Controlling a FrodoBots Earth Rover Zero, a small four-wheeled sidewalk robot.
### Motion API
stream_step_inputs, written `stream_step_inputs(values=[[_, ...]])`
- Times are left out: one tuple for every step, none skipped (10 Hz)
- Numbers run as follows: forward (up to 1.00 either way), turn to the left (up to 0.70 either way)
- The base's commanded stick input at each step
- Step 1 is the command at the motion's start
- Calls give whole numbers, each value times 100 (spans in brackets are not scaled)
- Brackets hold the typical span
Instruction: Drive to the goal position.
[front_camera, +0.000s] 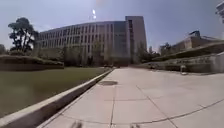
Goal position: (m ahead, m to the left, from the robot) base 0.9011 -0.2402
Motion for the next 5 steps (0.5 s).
stream_step_inputs(values=[[70, 0], [70, 0], [70, 0], [70, 0], [70, 0]])
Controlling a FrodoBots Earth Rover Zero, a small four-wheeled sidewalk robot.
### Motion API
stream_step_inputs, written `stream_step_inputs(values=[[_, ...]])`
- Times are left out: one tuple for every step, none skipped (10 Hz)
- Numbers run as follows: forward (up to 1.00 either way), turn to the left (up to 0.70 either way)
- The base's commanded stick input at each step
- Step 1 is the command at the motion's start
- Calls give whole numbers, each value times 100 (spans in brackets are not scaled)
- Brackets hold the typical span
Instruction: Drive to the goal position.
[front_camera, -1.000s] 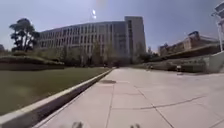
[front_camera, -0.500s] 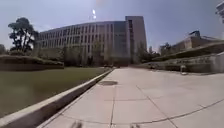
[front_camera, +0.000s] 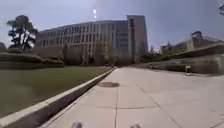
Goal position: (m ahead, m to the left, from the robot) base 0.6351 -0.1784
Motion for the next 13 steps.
stream_step_inputs(values=[[70, 0], [70, 0], [70, 0], [70, 0], [70, 0], [70, 0], [70, 0], [70, 0], [70, 0], [70, 0], [70, 0], [70, 0], [70, 0]])
